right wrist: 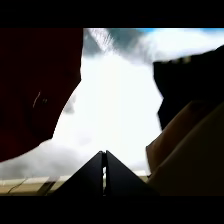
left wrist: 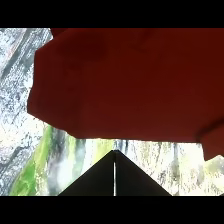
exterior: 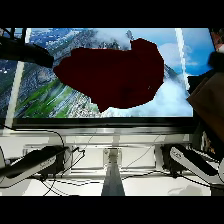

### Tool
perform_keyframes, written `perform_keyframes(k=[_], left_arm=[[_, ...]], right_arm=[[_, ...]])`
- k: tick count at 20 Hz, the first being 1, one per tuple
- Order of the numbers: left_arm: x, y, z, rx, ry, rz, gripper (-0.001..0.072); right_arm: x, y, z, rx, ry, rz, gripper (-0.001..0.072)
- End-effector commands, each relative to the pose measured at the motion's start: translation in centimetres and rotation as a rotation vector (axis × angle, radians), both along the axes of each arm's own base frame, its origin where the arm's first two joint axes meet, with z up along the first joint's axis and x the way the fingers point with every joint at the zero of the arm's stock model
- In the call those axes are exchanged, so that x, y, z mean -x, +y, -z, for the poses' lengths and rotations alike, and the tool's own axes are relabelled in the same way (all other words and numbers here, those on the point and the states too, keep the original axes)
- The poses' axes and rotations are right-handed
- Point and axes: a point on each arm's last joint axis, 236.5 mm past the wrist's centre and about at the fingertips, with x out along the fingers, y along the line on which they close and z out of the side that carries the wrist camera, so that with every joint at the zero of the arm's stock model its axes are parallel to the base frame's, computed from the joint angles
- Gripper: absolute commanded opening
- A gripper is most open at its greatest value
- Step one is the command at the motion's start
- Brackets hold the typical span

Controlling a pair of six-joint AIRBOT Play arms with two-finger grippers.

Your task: Fold the clothes and pants, and hang the long-sleeved shirts on hangers.

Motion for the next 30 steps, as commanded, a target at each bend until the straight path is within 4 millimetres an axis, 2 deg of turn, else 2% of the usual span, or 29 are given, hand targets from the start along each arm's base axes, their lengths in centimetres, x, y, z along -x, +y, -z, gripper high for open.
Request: perform_keyframes(k=[1,4,7,8,9,10,14,15,16,17,22,25,28,30], left_arm=[[0.0,0.0,0.0,0.003,0.0,0.0,0.0016],[0.0,0.0,0.0,0.004,0.001,0.0,0.0016],[0.0,0.0,0.0,0.004,0.0,0.0,0.0016],[0.0,0.0,0.0,0.004,0.0,0.0,0.0016],[0.0,0.0,0.0,0.004,0.0,0.0,0.0022],[0.0,0.0,0.0,0.004,0.0,0.0,0.0025],[0.0,0.0,0.0,0.004,0.002,0.0,0.0029],[0.0,0.0,0.1,0.004,0.003,0.0,0.0132],[0.0,-0.2,0.1,0.009,0.005,0.002,0.0354],[0.0,-0.4,0.1,0.02,0.008,0.005,0.0484],[-0.3,-0.7,1.0,0.026,0.03,0.008,0.0493],[-0.6,-0.7,1.5,0.025,0.044,0.007,0.0493],[-0.8,-0.7,2.2,0.024,0.059,0.007,0.0493],[-0.9,-0.7,2.5,0.024,0.068,0.007,0.0493]], right_arm=[[4.3,6.2,9.0,-0.277,0.255,-0.065,0.001],[7.7,12.8,14.8,-0.526,0.366,-0.144,0.0011],[10.2,17.6,19.5,-0.631,0.419,-0.121,0.0024],[10.6,19.0,20.6,-0.649,0.414,-0.114,0.013],[10.8,20.1,21.6,-0.65,0.402,-0.111,0.0323],[10.8,21.1,22.5,-0.632,0.382,-0.113,0.0451],[8.2,22.9,24.4,-0.583,0.291,-0.02,0.045],[8.0,23.1,24.9,-0.579,0.298,-0.008,0.0451],[7.8,23.2,25.4,-0.578,0.319,0.001,0.0451],[7.7,23.3,25.8,-0.578,0.341,0.001,0.0451],[5.3,23.8,26.7,-0.573,0.366,0.003,0.0449],[2.8,23.5,26.1,-0.564,0.285,0.019,0.0444],[1.2,23.4,25.5,-0.56,0.23,0.027,0.0289],[0.8,23.3,25.3,-0.553,0.217,0.018,0.0139]])
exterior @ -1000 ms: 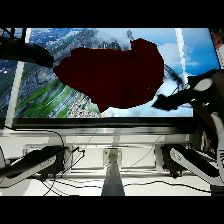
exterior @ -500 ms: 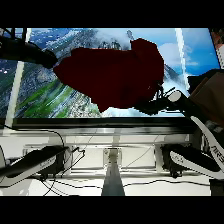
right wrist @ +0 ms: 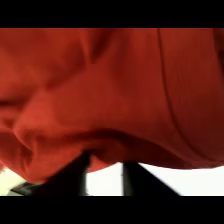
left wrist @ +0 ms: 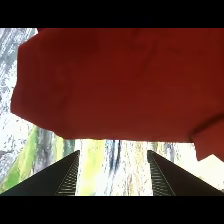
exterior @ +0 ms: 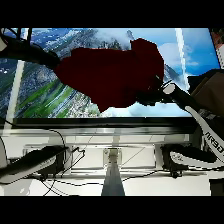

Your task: Fold the clothes and pants, and hang the long-sleeved shirts on hangers.

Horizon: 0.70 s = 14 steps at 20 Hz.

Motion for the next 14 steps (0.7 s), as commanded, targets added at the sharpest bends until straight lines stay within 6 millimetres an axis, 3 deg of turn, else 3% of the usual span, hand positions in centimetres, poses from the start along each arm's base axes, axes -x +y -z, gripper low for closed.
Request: perform_keyframes(k=[1,2,3,4,5,7,10,11,12,13,14], left_arm=[[-0.3,0.0,0.7,0.001,0.018,-0.006,0.0493],[-0.3,0.0,0.8,0.001,0.02,-0.007,0.0491],[-0.3,0.2,0.8,-0.004,0.02,-0.01,0.0438],[-0.4,1.4,0.8,-0.039,0.015,-0.038,0.0276],[-0.6,3.5,0.6,-0.09,0.003,-0.083,0.0164],[-0.4,7.4,-0.3,-0.116,-0.015,-0.204,0.0163],[0.3,12.8,-1.1,-0.047,-0.013,-0.427,0.0164],[0.6,13.9,-0.8,0.0,0.005,-0.482,0.0168],[0.8,14.0,0.0,0.048,0.028,-0.5,0.0258],[1.1,13.7,1.4,0.102,0.068,-0.512,0.0436],[1.6,13.1,3.1,0.142,0.117,-0.515,0.0502]], right_arm=[[-1.4,-0.2,-0.5,0.014,-0.046,0.003,0.0081],[-1.6,-0.3,-0.7,0.028,-0.058,-0.011,0.0011],[-1.7,-0.6,-1.0,0.049,-0.068,-0.042,0.001],[-1.7,-1.0,-1.3,0.079,-0.071,-0.09,0.001],[-1.7,-2.1,-1.9,0.128,-0.073,-0.15,0.001],[-2.0,-5.2,-4.1,0.24,-0.09,-0.237,0.001],[-1.7,-10.4,-9.0,0.389,-0.147,-0.292,0.001],[-1.1,-11.9,-10.6,0.425,-0.171,-0.301,0.001],[-0.1,-13.1,-11.7,0.452,-0.177,-0.316,0.001],[1.2,-14.3,-12.7,0.475,-0.169,-0.334,0.001],[2.5,-15.2,-13.3,0.49,-0.149,-0.35,0.001]])
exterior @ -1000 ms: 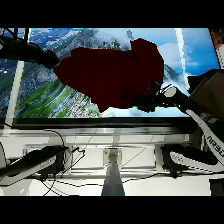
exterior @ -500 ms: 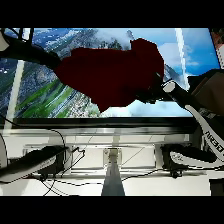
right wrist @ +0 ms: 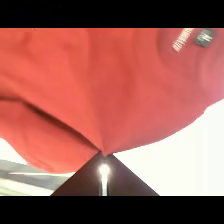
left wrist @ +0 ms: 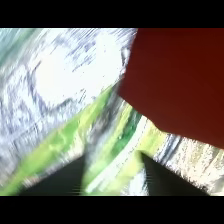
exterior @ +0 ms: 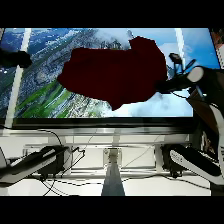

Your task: Fold the clothes and pants, and hang the long-sleeved shirts on hangers.

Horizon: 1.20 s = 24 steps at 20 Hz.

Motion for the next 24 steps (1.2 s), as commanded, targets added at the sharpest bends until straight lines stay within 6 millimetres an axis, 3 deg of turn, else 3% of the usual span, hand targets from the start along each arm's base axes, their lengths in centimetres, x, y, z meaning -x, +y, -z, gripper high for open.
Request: perform_keyframes(k=[1,3,5,8,12,14,18,21,24], left_arm=[[1.8,-0.3,4.5,0.167,0.098,-0.079,0.0503],[4.1,-2.1,9.5,0.215,0.216,-0.036,0.0503],[6.4,-4.4,14.0,0.291,0.306,0.008,0.0503],[7.8,-7.5,18.7,0.411,0.365,0.089,0.0505],[5.3,-12.0,20.6,0.602,0.287,0.264,0.0515],[4.3,-12.6,22.6,0.612,0.259,0.314,0.0516],[4.7,-12.9,25.3,0.63,0.292,0.357,0.0515],[4.4,-12.8,25.2,0.615,0.271,0.386,0.0515],[2.3,-12.2,23.8,0.589,0.216,0.398,0.0515]], right_arm=[[4.8,-4.9,-2.9,0.143,0.057,-0.063,0.001],[5.8,-6.3,-3.5,0.184,0.07,-0.057,0.001],[5.1,-6.5,-3.7,0.182,0.039,-0.046,0.001],[3.8,-6.2,-4.0,0.171,-0.018,-0.035,0.001],[3.2,-5.1,-4.3,0.123,-0.047,-0.03,0.001],[3.2,-4.6,-4.4,0.1,-0.047,-0.025,0.001],[3.1,-3.8,-4.6,0.061,-0.051,-0.024,0.0011],[3.1,-3.5,-4.6,0.048,-0.052,-0.024,0.0011],[3.1,-3.5,-4.6,0.047,-0.052,-0.024,0.0011]])
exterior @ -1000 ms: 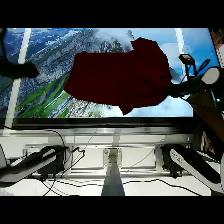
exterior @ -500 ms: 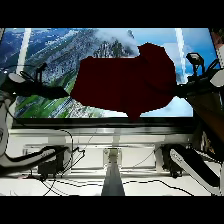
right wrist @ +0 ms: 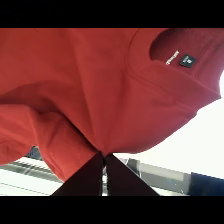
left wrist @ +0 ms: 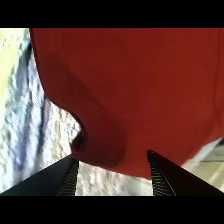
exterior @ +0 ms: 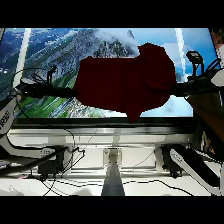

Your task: Fold the clothes and pants, and hang the long-sleeved shirts on hangers.

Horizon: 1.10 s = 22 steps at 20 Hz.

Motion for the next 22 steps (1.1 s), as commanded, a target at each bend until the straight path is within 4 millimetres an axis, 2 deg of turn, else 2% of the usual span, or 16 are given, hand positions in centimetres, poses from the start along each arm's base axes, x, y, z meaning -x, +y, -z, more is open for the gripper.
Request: perform_keyframes(k=[1,4,6,8,12,15,19,22], left_arm=[[-2.2,0.6,-1.2,-0.017,-0.076,0.012,0.0515],[-3.8,1.0,-2.2,-0.033,-0.123,0.005,0.0515],[-3.7,0.9,-2.1,-0.03,-0.117,0.011,0.0515],[-2.9,0.7,-1.6,-0.023,-0.089,0.037,0.0514],[0.3,0.3,0.0,-0.004,0.025,0.133,0.0514],[1.5,-0.3,0.9,0.031,0.082,0.161,0.0515],[2.8,-1.1,0.1,0.076,0.07,0.253,0.0474],[3.8,-1.4,-1.1,0.12,0.097,0.29,0.0474]], right_arm=[[0.0,0.2,-0.1,-0.01,-0.002,0.001,0.001],[0.0,0.2,-0.1,-0.01,-0.002,0.002,0.001],[0.0,0.2,-0.1,-0.01,-0.003,0.002,0.001],[0.0,0.2,-0.1,-0.01,-0.003,0.002,0.0011],[-0.1,0.2,-0.1,-0.011,-0.003,0.002,0.0011],[-0.1,0.3,-0.1,-0.013,-0.003,0.002,0.0011],[-0.1,0.3,-0.1,-0.016,-0.003,0.002,0.001],[-0.1,0.3,-0.1,-0.016,-0.003,0.002,0.0011]])
